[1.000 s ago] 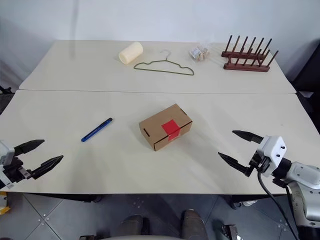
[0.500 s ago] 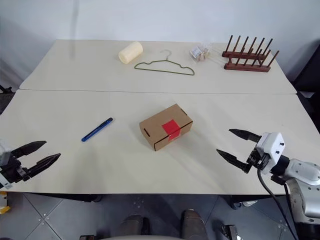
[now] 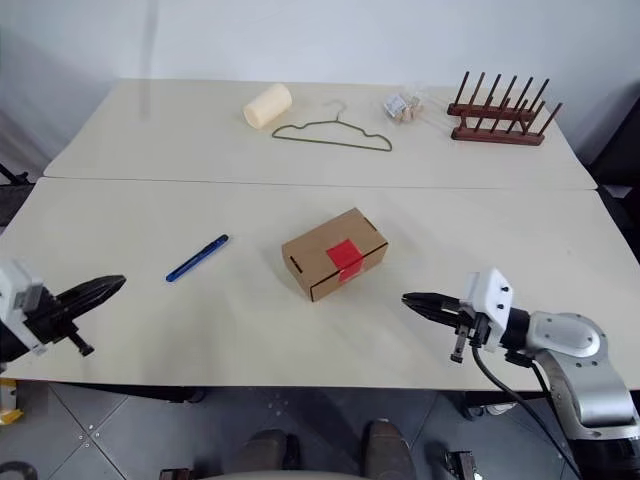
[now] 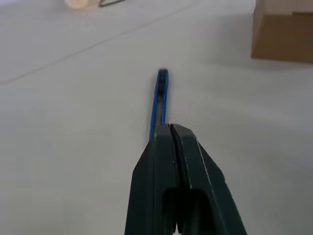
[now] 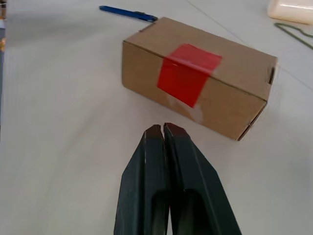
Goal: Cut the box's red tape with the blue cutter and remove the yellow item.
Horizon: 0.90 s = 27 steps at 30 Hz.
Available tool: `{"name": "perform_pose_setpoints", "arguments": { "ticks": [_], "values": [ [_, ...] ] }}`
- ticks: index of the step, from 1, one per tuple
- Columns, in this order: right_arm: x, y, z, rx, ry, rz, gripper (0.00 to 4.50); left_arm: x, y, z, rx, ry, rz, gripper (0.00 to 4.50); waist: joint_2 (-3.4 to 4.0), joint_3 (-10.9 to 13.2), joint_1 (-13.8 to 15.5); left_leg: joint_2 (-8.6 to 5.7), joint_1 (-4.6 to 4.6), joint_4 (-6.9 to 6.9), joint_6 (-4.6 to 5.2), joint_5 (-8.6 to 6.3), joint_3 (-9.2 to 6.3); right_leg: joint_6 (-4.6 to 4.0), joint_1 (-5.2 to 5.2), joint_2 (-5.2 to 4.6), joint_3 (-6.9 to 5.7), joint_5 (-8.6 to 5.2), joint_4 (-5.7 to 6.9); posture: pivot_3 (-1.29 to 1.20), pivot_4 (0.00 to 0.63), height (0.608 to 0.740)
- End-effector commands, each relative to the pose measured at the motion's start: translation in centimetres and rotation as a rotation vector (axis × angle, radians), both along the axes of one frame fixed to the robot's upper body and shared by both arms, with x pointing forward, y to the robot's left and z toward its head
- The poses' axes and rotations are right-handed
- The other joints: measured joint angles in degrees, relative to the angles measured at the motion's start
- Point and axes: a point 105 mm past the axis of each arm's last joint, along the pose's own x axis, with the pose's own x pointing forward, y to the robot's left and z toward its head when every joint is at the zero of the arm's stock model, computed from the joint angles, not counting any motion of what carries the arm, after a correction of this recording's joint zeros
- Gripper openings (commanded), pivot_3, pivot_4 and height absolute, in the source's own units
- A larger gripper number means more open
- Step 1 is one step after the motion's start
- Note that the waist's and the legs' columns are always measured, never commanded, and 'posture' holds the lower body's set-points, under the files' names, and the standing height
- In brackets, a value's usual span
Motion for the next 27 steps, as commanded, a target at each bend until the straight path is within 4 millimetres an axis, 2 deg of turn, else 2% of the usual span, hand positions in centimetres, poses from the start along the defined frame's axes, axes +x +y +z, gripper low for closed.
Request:
{"name": "perform_pose_setpoints", "arguments": {
  "ticks": [1, 4, 6, 10, 12, 15, 18, 24, 27],
  "values": [
    [0.9, 2.7, 0.2, 0.004, 0.029, 0.023, 0.05, 4.2, -1.6, 1.1, 0.007, -0.044, 0.021, 0.00, -0.03, -0.02, 0.22, 0.01, -0.08, 0.01, -0.02, 0.05, 0.01, -0.04, -0.12, 0.02, 0.00, 0.07, 0.05, 0.00, 0.150, 0.740],
    [2.3, 5.0, -0.4, -0.024, 0.085, 0.029, 0.05, 9.0, -4.4, 1.5, 0.024, -0.055, 0.018, 0.00, -0.04, -0.02, 0.69, -0.04, -0.14, 0.03, -0.03, 0.07, 0.05, -0.01, -0.25, 0.07, -0.05, 0.12, 0.46, 0.00, 0.150, 0.740],
    [3.5, 5.9, -0.7, -0.057, 0.083, -0.012, 0.05, 11.2, -7.1, 1.7, 0.022, -0.059, -0.027, 0.00, -0.05, -0.02, 0.86, -0.30, -0.24, 0.06, -0.02, 0.07, 0.08, 0.01, -0.34, 0.08, -0.19, 0.13, 0.45, 0.00, 0.150, 0.740],
    [4.4, 6.6, -0.9, -0.095, 0.112, -0.052, 0.05, 13.0, -11.2, 2.2, 0.047, -0.076, -0.145, 0.00, -0.07, -0.04, 0.69, -0.36, -0.73, 0.10, 0.00, 0.05, 0.09, 0.04, -0.74, 0.02, -0.63, 0.15, 0.43, 0.00, 0.150, 0.740],
    [4.4, 6.9, -0.8, -0.095, 0.115, -0.045, 0.05, 13.3, -12.8, 2.4, 0.055, -0.082, -0.200, 0.00, -0.08, -0.04, 0.55, -0.38, -1.19, 0.16, 0.00, 0.05, 0.10, 0.03, -1.24, -0.02, -0.98, 0.18, 0.58, 0.00, 0.150, 0.740],
    [4.8, 7.1, -0.9, -0.135, 0.089, -0.066, 0.05, 13.2, -16.4, 2.0, 0.060, -0.067, -0.337, 0.00, -0.09, -0.04, 0.06, -0.38, -1.20, 0.19, 0.00, 0.05, 0.29, 0.01, -1.25, -0.11, -1.69, 0.19, 0.58, 0.00, 0.150, 0.740],
    [6.0, 6.3, -1.2, -0.161, 0.058, -0.142, 0.05, 12.9, -18.4, 1.3, 0.098, -0.055, -0.418, 0.00, -0.10, -0.04, -0.42, -0.38, -1.22, 0.09, 0.00, 0.05, 0.30, 0.01, -1.19, -0.17, -1.85, 0.19, 0.56, 0.00, 0.150, 0.740],
    [8.4, 4.9, 0.9, -0.129, -0.032, -0.269, 0.05, 11.9, -20.6, 0.0, 0.081, 0.002, -0.525, 0.00, -0.10, -0.03, -0.76, -0.36, -1.21, 0.27, -0.04, 0.08, 0.39, 0.01, -1.18, -0.24, -1.88, 0.19, 0.63, 0.00, 0.150, 0.740],
    [9.1, 4.9, 1.8, -0.111, -0.056, -0.276, 0.05, 10.5, -21.3, -0.3, 0.047, 0.044, -0.592, 0.00, -0.10, -0.03, -0.67, -0.31, -1.22, 0.53, -0.04, 0.08, 0.36, 0.00, -1.18, -0.24, -1.86, 0.19, 0.88, 0.00, 0.150, 0.740]
  ]
}}
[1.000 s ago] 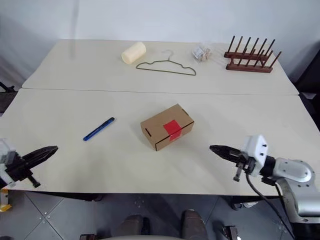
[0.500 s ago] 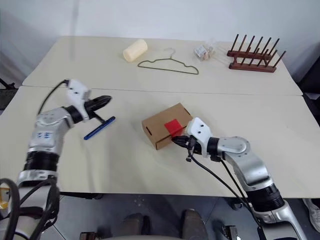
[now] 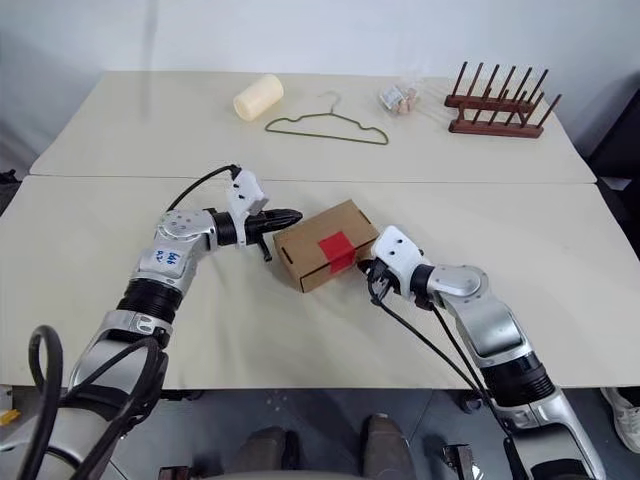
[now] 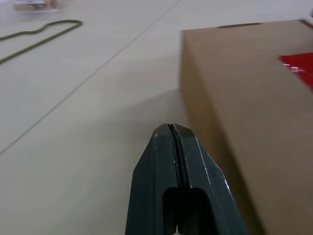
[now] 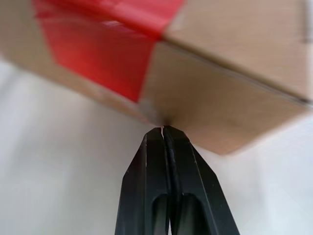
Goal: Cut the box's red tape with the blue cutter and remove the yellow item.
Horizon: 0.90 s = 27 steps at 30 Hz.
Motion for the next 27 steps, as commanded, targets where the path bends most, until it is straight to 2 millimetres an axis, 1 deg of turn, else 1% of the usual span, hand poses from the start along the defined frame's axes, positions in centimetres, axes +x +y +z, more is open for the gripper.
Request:
{"name": "perform_pose_setpoints", "arguments": {
  "ticks": [1, 5, 7, 10, 12, 14, 16, 18, 21, 23, 25, 27],
  "values": [
    [0.8, -0.1, 2.4, 0.033, -0.087, -0.007, 0.05, -1.8, -1.0, 0.8, -0.045, 0.014, -0.093, 0.00, 0.00, 0.00, 0.07, 0.03, 0.00, 0.05, 0.00, 0.00, -0.05, -0.01, 0.01, 0.00, 0.03, 0.01, 0.01, 0.00, 0.150, 0.740],
    [1.9, 0.6, 3.4, 0.084, -0.074, 0.016, 0.05, -4.6, -2.0, 0.6, -0.088, 0.081, -0.163, 0.00, 0.00, 0.00, 0.05, 0.07, 0.00, 0.17, 0.01, -0.01, -0.27, -0.05, 0.02, 0.00, 0.11, 0.03, 0.07, 0.00, 0.150, 0.740],
    [2.3, 1.1, 3.6, 0.111, -0.053, 0.037, 0.05, -5.4, -2.5, 0.6, -0.115, 0.098, -0.165, 0.00, 0.01, 0.00, 0.13, 0.08, 0.00, 0.22, 0.01, -0.01, -0.35, -0.05, 0.02, 0.00, 0.15, 0.03, 0.10, 0.00, 0.150, 0.740],
    [2.7, 2.0, 3.4, 0.122, -0.017, 0.078, 0.05, -6.0, -3.3, 0.1, -0.141, 0.122, -0.154, 0.00, 0.01, 0.00, 0.20, 0.10, 0.00, 0.30, 0.01, -0.01, -0.37, -0.07, 0.02, 0.00, 0.18, 0.04, 0.15, 0.00, 0.150, 0.740],
    [3.0, 2.3, 3.0, 0.097, -0.003, 0.111, 0.05, -6.3, -4.1, -0.5, -0.145, 0.132, -0.155, 0.00, 0.01, 0.00, 0.22, 0.12, 0.01, 0.31, 0.01, -0.01, -0.37, -0.11, 0.03, 0.00, 0.19, 0.07, 0.15, 0.00, 0.150, 0.740],
    [3.6, 2.2, 2.8, 0.063, -0.007, 0.122, 0.05, -6.5, -4.7, -0.8, -0.149, 0.131, -0.152, 0.00, 0.01, 0.00, 0.24, 0.12, 0.01, 0.33, 0.01, -0.01, -0.36, -0.12, 0.03, 0.01, 0.19, 0.08, 0.18, 0.00, 0.150, 0.740],
    [4.3, 1.4, 2.8, 0.048, -0.010, 0.105, 0.05, -6.3, -4.9, -0.7, -0.170, 0.125, -0.127, 0.00, 0.01, 0.00, 0.23, 0.11, 0.01, 0.34, 0.02, -0.01, -0.35, -0.12, 0.04, 0.01, 0.22, 0.08, 0.16, 0.00, 0.150, 0.740],
    [4.8, 0.6, 2.8, 0.039, -0.012, 0.090, 0.05, -6.2, -4.7, -0.5, -0.186, 0.123, -0.108, 0.00, 0.01, 0.00, 0.16, 0.12, 0.01, 0.34, 0.01, -0.01, -0.35, -0.13, 0.03, 0.01, 0.21, 0.09, 0.17, 0.00, 0.150, 0.740],
    [5.4, -0.4, 3.0, 0.025, -0.023, 0.082, 0.05, -6.1, -3.9, -0.1, -0.193, 0.106, -0.079, 0.00, 0.01, 0.00, 0.05, 0.14, 0.01, 0.33, 0.01, -0.01, -0.35, -0.13, 0.02, 0.02, 0.22, 0.09, 0.17, 0.00, 0.150, 0.740],
    [5.6, -1.0, 3.4, 0.041, -0.029, 0.094, 0.05, -6.6, -2.6, 0.4, -0.180, 0.093, -0.064, 0.00, 0.01, 0.00, -0.05, 0.16, 0.01, 0.33, 0.01, -0.01, -0.35, -0.13, 0.02, 0.03, 0.22, 0.09, 0.17, 0.00, 0.150, 0.740],
    [5.6, -1.4, 3.6, 0.050, -0.034, 0.116, 0.05, -7.2, -1.7, 0.7, -0.166, 0.093, -0.064, 0.00, 0.01, 0.00, -0.36, 0.21, 0.02, 0.30, 0.01, -0.01, -0.33, -0.14, 0.01, 0.07, 0.26, 0.10, 0.14, 0.00, 0.150, 0.740],
    [5.4, -1.8, 3.9, 0.093, -0.006, 0.141, 0.05, -8.2, 0.1, 0.8, -0.151, 0.117, -0.062, 0.00, 0.03, 0.01, -0.74, 0.26, 0.04, 0.29, 0.01, -0.01, -0.33, -0.16, 0.01, 0.11, 0.27, 0.11, 0.15, 0.00, 0.150, 0.740]
  ]
}}
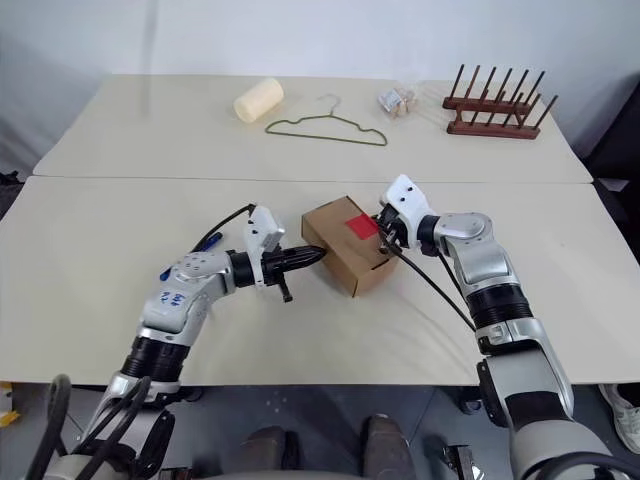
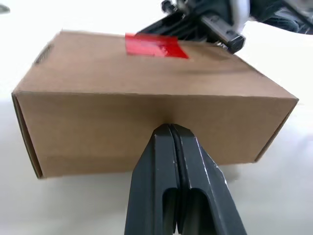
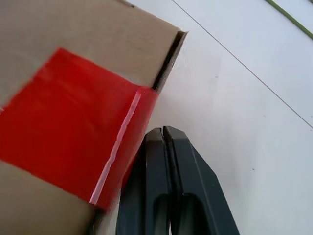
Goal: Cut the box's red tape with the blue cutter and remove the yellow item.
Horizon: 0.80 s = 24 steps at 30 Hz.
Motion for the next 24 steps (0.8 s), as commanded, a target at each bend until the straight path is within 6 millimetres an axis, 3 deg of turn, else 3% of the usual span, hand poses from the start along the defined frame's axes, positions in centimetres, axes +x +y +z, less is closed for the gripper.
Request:
{"name": "perform_pose_setpoints", "arguments": {
  "ticks": [1, 6, 15, 24],
  "values": [
    [-0.2, -0.8, 2.1, 0.078, -0.017, 0.045, 0.05, -1.8, 2.1, 1.4, -0.008, -0.004, -0.019, 0.00, 0.03, 0.01, -0.39, 0.03, 0.00, -0.02, 0.00, 0.00, 0.00, -0.01, 0.00, 0.01, 0.01, 0.01, -0.01, 0.00, 0.150, 0.740],
    [-0.3, -0.8, 1.0, 0.046, -0.014, 0.073, 0.05, -1.8, 3.2, -0.2, 0.029, 0.035, 0.036, 0.00, 0.05, 0.03, -0.13, 0.10, 0.02, 0.01, 0.00, 0.00, -0.02, -0.01, 0.06, -0.06, 0.02, 0.01, -0.04, 0.00, 0.150, 0.740],
    [-0.7, -0.1, -0.7, 0.024, 0.006, 0.116, 0.05, 0.5, -1.5, -1.2, -0.014, 0.050, 0.036, 0.00, 0.06, 0.03, 0.70, -0.01, 0.01, 0.06, 0.00, 0.00, 0.01, 0.02, 0.06, -0.07, 0.02, 0.06, -0.04, 0.00, 0.150, 0.740],
    [-1.7, -1.2, -0.4, 0.002, 0.015, 0.147, 0.05, -1.4, -3.2, -2.0, 0.013, 0.100, -0.095, 0.00, 0.06, 0.03, 0.58, 0.00, 0.02, 0.04, 0.00, 0.00, 0.03, 0.01, 0.05, 0.02, 0.03, 0.07, -0.05, 0.00, 0.150, 0.740]
  ]
}}
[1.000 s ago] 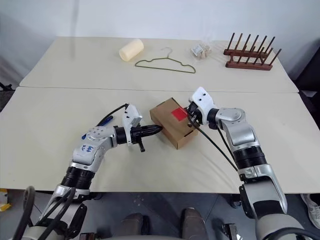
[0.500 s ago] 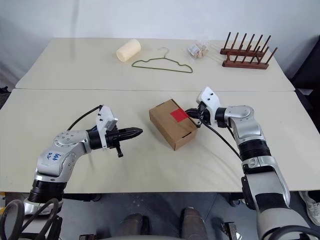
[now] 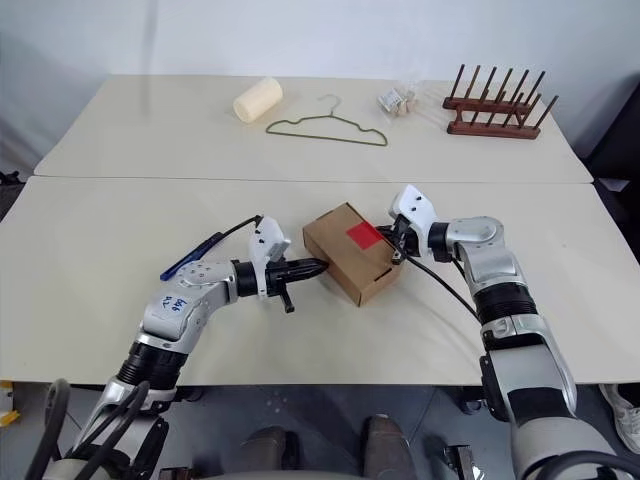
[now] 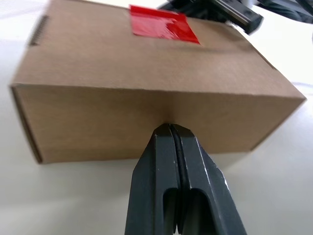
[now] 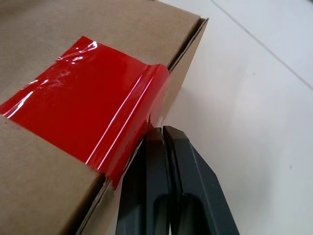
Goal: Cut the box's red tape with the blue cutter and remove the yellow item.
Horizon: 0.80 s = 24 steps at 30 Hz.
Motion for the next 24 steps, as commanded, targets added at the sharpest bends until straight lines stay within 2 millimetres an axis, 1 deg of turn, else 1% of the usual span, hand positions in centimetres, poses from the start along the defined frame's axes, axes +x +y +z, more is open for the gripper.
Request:
{"name": "perform_pose_setpoints", "arguments": {
  "ticks": [1, 4, 5, 7, 9, 10, 11, 12, 13, 14, 15, 16, 17, 18, 20, 21, 23, 24],
  "values": [
    [-0.7, -0.1, 0.8, 0.006, -0.020, 0.034, 0.05, -0.9, -0.5, 0.8, -0.013, -0.029, -0.049, 0.00, 0.00, 0.00, 0.02, 0.00, 0.00, 0.00, 0.00, 0.00, 0.00, 0.00, 0.00, 0.00, 0.00, 0.00, 0.00, 0.00, 0.150, 0.740],
    [-1.1, -0.8, 0.8, 0.002, -0.015, 0.017, 0.05, -0.7, 0.0, 1.0, -0.007, -0.054, -0.019, 0.00, 0.00, 0.00, 0.07, 0.01, 0.00, 0.01, 0.00, 0.00, 0.00, 0.00, 0.00, -0.01, 0.01, 0.00, 0.00, 0.00, 0.150, 0.740],
    [-1.1, -1.4, 0.9, 0.003, -0.022, -0.007, 0.05, -0.7, 0.7, 1.3, 0.004, -0.074, -0.004, 0.00, 0.00, 0.00, 0.07, 0.01, 0.00, 0.01, 0.00, 0.00, 0.00, 0.00, 0.00, -0.01, 0.01, 0.00, -0.01, 0.00, 0.150, 0.740],
    [-1.0, -2.6, 1.7, 0.025, -0.053, -0.041, 0.05, -0.7, 2.2, 2.0, 0.035, -0.140, 0.024, 0.00, 0.00, 0.00, 0.07, 0.02, 0.00, 0.00, 0.00, 0.00, 0.00, 0.00, -0.01, -0.01, 0.02, 0.00, -0.02, 0.00, 0.150, 0.740],
    [-1.2, -4.4, 3.2, 0.098, -0.064, -0.076, 0.05, -1.0, 4.4, 3.5, 0.039, -0.204, 0.057, 0.00, 0.05, 0.04, 0.05, 0.03, -0.01, -0.01, 0.00, 0.00, 0.00, -0.01, -0.01, -0.01, 0.02, 0.00, -0.04, 0.00, 0.150, 0.740],
    [-1.5, -5.3, 4.0, 0.121, -0.088, -0.076, 0.22, -1.4, 5.8, 4.4, 0.022, -0.207, 0.075, 0.00, 0.09, 0.06, 0.07, 0.07, -0.01, -0.01, 0.00, 0.00, 0.00, -0.01, -0.02, -0.02, 0.03, 0.00, -0.04, 0.00, 0.150, 0.740],
    [-1.9, -6.0, 4.6, 0.144, -0.103, -0.073, 0.42, -2.0, 6.8, 5.1, 0.005, -0.215, 0.076, 0.00, 0.10, 0.07, 0.07, 0.09, -0.01, -0.02, 0.00, 0.00, 0.01, -0.01, -0.01, -0.03, 0.04, 0.01, -0.06, 0.00, 0.150, 0.740],
    [-2.5, -6.9, 5.0, 0.163, -0.099, -0.056, 0.63, -2.6, 8.2, 6.1, -0.028, -0.225, 0.097, 0.18, 0.10, 0.07, 0.09, 0.12, -0.02, -0.04, 0.00, 0.00, 0.00, -0.01, -0.02, -0.03, 0.03, 0.01, -0.09, 0.00, 0.150, 0.740],
    [-3.0, -7.9, 5.5, 0.179, -0.106, -0.062, 0.94, -3.4, 9.9, 6.8, -0.056, -0.216, 0.132, 0.39, 0.11, 0.07, 0.11, 0.14, -0.02, -0.07, 0.00, 0.00, 0.00, -0.01, -0.01, -0.03, 0.03, 0.01, -0.11, 0.00, 0.150, 0.740],
    [-3.7, -8.6, 5.7, 0.185, -0.090, -0.055, 1.32, -4.1, 11.6, 7.2, -0.067, -0.220, 0.170, 0.61, 0.10, 0.07, 0.12, 0.17, -0.01, -0.10, 0.00, 0.00, -0.01, -0.01, 0.00, -0.04, 0.03, 0.01, -0.13, 0.00, 0.150, 0.740],
    [-4.5, -9.1, 5.8, 0.188, -0.082, -0.030, 1.58, -4.7, 13.4, 7.3, -0.060, -0.226, 0.222, 0.87, 0.11, 0.07, 0.04, 0.18, -0.01, -0.12, 0.01, -0.01, -0.01, -0.01, 0.01, -0.05, 0.02, 0.01, -0.17, 0.00, 0.150, 0.740],
    [-5.2, -9.3, 6.1, 0.193, -0.097, -0.003, 1.89, -5.3, 14.8, 7.2, -0.044, -0.234, 0.262, 1.15, 0.11, 0.07, 0.02, 0.20, 0.00, -0.20, 0.01, -0.01, 0.00, -0.01, 0.00, -0.07, 0.03, 0.01, -0.22, 0.00, 0.150, 0.740],
    [-6.2, -9.4, 6.6, 0.222, -0.137, 0.033, 2.19, -6.1, 16.8, 6.9, -0.023, -0.248, 0.324, 1.41, 0.11, 0.07, 0.08, 0.21, 0.03, -0.28, 0.03, -0.02, 0.00, -0.01, 0.01, -0.07, 0.03, 0.00, -0.27, 0.00, 0.150, 0.740],
    [-6.8, -9.4, 7.0, 0.242, -0.169, 0.055, 2.56, -6.7, 18.1, 6.8, -0.008, -0.255, 0.364, 1.74, 0.11, 0.07, 0.07, 0.20, 0.07, -0.37, 0.03, -0.02, 0.02, -0.01, 0.04, -0.06, 0.01, 0.00, -0.35, 0.00, 0.150, 0.740],
    [-8.5, -9.2, 7.9, 0.311, -0.256, 0.086, 3.25, -9.7, 22.3, 5.1, 0.037, -0.227, 0.467, 2.33, 0.11, 0.07, -0.04, 0.19, 0.09, -0.41, 0.03, -0.02, 0.09, -0.01, 0.06, -0.05, 0.02, 0.01, -0.44, 0.00, 0.150, 0.740],
    [-9.3, -8.9, 7.7, 0.327, -0.249, 0.112, 3.60, -11.2, 24.2, 4.2, 0.063, -0.181, 0.521, 2.66, 0.11, 0.07, -0.17, 0.21, 0.09, -0.42, 0.03, -0.02, 0.16, -0.04, 0.04, -0.04, 0.03, 0.02, -0.50, 0.00, 0.150, 0.740],
    [-10.8, -8.0, 7.6, 0.368, -0.237, 0.162, 4.29, -13.4, 27.1, 3.5, 0.076, -0.130, 0.618, 3.26, 0.11, 0.09, 0.15, 0.23, 0.20, -0.52, 0.00, -0.05, 0.21, -0.08, 0.09, -0.02, 0.03, 0.05, -0.56, 0.00, 0.150, 0.740],
    [-11.4, -7.5, 7.8, 0.404, -0.215, 0.188, 4.50, -14.2, 28.4, 3.4, 0.076, -0.116, 0.669, 3.50, 0.12, 0.09, 0.24, 0.22, 0.17, -0.52, 0.00, -0.05, 0.20, -0.08, 0.06, -0.01, 0.03, 0.05, -0.61, 0.00, 0.150, 0.740]
  ]
}}
